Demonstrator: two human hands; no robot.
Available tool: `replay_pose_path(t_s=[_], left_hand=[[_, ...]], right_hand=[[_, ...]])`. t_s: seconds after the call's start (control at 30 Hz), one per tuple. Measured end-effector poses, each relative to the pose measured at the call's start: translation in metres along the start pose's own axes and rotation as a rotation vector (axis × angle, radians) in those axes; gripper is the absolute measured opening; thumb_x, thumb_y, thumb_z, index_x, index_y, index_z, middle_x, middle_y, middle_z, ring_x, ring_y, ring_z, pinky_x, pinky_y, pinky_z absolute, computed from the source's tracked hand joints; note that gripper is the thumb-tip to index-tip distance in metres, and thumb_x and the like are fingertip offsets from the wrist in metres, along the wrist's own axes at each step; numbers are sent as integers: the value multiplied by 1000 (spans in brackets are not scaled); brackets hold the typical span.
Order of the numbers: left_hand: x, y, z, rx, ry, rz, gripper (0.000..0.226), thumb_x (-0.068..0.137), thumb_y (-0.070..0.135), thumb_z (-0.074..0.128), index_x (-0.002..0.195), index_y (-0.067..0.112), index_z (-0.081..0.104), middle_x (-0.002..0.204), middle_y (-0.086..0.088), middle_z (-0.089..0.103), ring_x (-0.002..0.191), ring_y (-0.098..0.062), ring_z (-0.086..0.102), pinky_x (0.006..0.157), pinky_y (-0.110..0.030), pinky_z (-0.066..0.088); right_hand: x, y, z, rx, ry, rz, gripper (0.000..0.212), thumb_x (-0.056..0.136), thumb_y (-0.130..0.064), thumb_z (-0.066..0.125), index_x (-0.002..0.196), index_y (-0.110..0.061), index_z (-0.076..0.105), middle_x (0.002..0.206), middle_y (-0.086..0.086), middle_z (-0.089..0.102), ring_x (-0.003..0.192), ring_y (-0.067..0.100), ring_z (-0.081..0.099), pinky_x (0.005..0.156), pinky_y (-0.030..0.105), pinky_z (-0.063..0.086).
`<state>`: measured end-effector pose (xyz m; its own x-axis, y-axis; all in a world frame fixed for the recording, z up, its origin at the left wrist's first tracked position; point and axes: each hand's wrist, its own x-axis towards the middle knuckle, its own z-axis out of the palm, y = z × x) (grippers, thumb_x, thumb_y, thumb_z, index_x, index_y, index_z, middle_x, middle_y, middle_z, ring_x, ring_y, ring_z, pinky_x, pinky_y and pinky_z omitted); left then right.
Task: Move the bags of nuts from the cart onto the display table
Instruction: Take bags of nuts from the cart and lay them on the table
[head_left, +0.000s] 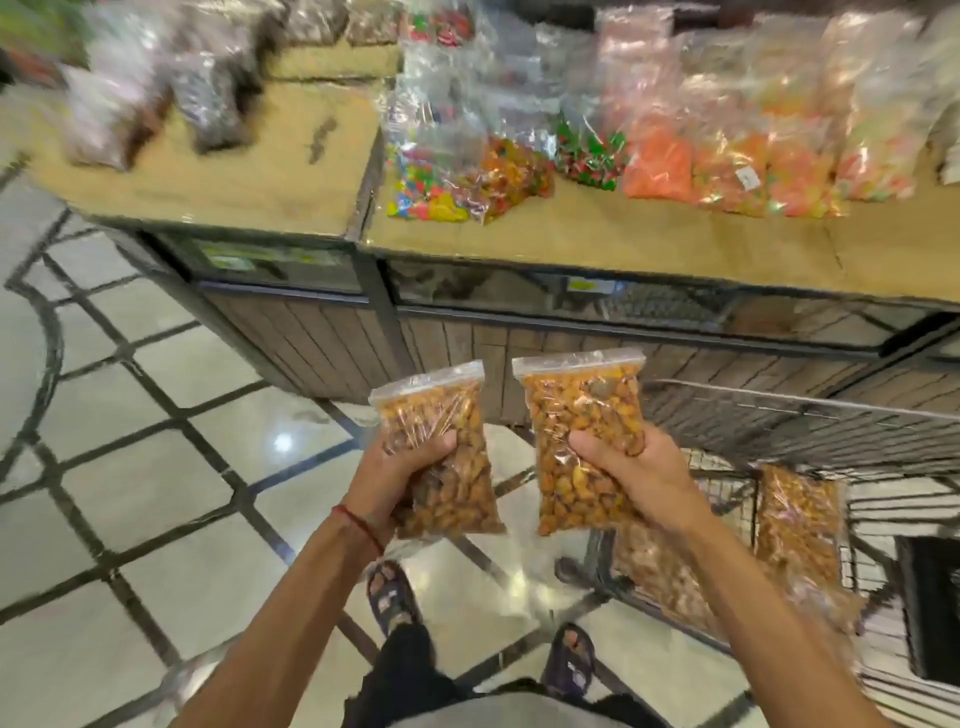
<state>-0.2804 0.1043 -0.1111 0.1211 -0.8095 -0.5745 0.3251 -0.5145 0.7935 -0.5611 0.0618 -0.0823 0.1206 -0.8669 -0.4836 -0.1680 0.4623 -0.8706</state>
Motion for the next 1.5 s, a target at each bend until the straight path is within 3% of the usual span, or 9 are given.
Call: replay_pose_path(t_s=[0.13,0.27,0.37,0.6,0.9,1.0,1.1,1.33,1.5], left_hand=[[8,44,-73,1,30,22,45,76,7,87,117,7,69,105,-16,78,90,-31,76,67,-33,63],[19,86,-148,1,61,41,67,65,17,94,124,10,65,109,-15,78,92,-29,78,65,-31,62],[29,111,-191,-34,73,63,55,72,11,86,123,8,65,108,-15,78,86,-27,78,63,-32,62],[73,154,-256,-93,98,75,68,70,8,91,131,8,61,114,-18,77,98,-36,76,74,-43,64],[182,239,-280,-7,93,84,69,67,11,93,129,13,62,113,-14,78,98,-33,77,74,-40,63],[228,278,-276,30,110,74,55,74,4,87,123,12,65,110,-15,78,90,-28,78,68,-35,63],[272,315,-271,59,130,81,61,63,12,90,120,11,66,107,-14,79,86,-25,78,66,-33,62],[357,379,-268,103,141,111,64,63,16,92,122,13,67,106,-12,80,98,-32,77,87,-47,62],[415,415,-268,110,91,68,72,60,19,100,123,21,65,107,-8,80,100,-31,77,94,-55,59]], right_hand=[[19,-28,87,-36,-39,-14,47,75,-39,89,114,-19,74,104,-3,83,96,18,81,85,39,64],[38,-57,172,-30,-59,-19,43,77,-37,89,113,-19,75,102,-5,83,95,16,80,84,35,63],[48,-74,219,-27,-86,-32,33,82,-29,87,111,-20,74,99,-7,83,94,13,80,80,28,62],[102,-119,288,-47,-107,-59,67,69,-51,93,125,-24,69,112,-6,81,106,16,77,97,42,61],[229,-184,327,42,-40,-91,88,53,-65,96,126,-23,70,112,-5,81,108,17,76,87,34,59],[279,-210,335,86,-54,-76,71,63,-52,95,123,-28,67,111,-8,81,108,15,74,89,35,58],[325,-233,340,71,-41,-72,64,62,-50,96,117,-32,68,106,-13,81,108,13,74,92,38,58],[394,-289,346,83,-33,-51,51,65,-41,89,111,-29,70,96,-16,82,90,2,77,72,18,57],[428,-320,355,101,24,-50,49,69,-36,90,113,-22,75,101,-9,83,93,8,79,74,22,61]])
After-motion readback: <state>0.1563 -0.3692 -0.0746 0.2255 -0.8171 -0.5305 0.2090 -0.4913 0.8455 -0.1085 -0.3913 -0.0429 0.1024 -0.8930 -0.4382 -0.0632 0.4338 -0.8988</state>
